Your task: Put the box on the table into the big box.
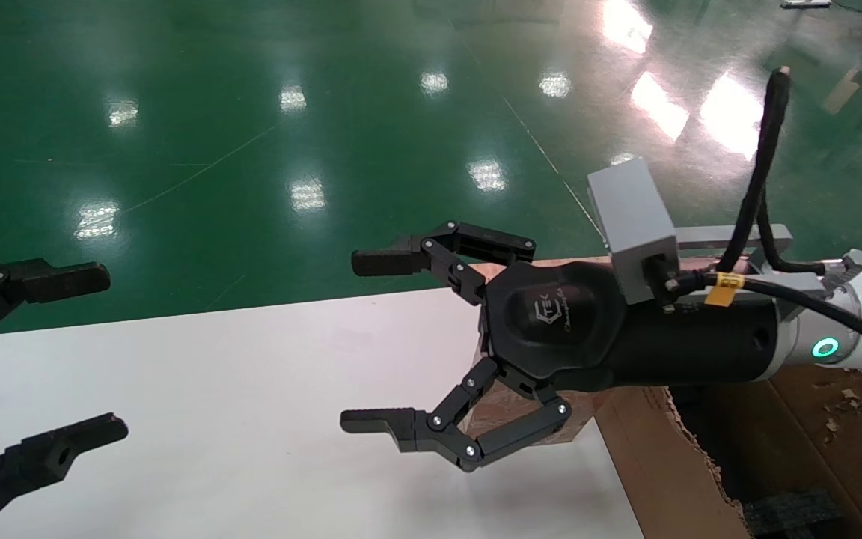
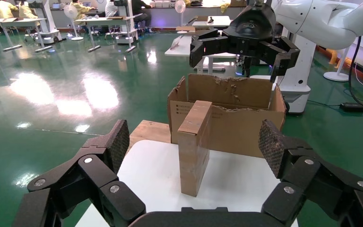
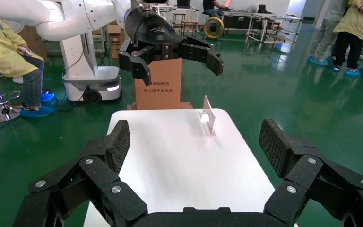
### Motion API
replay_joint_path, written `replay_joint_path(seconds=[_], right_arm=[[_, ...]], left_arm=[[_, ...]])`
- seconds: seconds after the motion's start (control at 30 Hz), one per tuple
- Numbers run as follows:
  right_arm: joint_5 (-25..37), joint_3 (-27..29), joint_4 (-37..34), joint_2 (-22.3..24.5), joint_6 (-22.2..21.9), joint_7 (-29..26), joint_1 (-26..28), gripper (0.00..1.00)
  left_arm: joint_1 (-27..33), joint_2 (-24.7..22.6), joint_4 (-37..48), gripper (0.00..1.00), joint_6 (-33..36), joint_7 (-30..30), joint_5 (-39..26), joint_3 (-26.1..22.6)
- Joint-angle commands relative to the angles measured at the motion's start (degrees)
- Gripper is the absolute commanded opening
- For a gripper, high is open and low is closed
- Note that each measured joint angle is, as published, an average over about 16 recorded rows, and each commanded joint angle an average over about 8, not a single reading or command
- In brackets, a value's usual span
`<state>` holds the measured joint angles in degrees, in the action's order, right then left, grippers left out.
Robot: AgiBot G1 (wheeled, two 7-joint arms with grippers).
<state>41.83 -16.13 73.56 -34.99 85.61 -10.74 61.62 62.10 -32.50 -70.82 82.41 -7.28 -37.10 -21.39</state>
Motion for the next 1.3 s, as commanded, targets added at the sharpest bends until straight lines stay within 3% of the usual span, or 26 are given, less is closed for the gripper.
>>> replay_joint_path(seconds=[0.03,0.67,1.0,1.3], right_arm=[[0.0,0.0,0.0,0.0,0.0,0.0,0.0,1.0],[0.42,-0.04,0.05,0.14,0.33,0.16,0.66,1.0],[6.29,-4.53,-4.85,1.08,5.29,2.56,11.29,1.0],[10.32,-12.02,-13.27,2.9,5.29,8.52,18.88,1.0]], left_arm=[[0.0,0.0,0.0,1.0,0.0,0.0,0.0,0.0],[0.0,0.0,0.0,1.0,0.0,0.0,0.0,0.0],[0.0,0.0,0.0,1.0,0.0,0.0,0.0,0.0],[0.0,0.0,0.0,1.0,0.0,0.0,0.0,0.0]])
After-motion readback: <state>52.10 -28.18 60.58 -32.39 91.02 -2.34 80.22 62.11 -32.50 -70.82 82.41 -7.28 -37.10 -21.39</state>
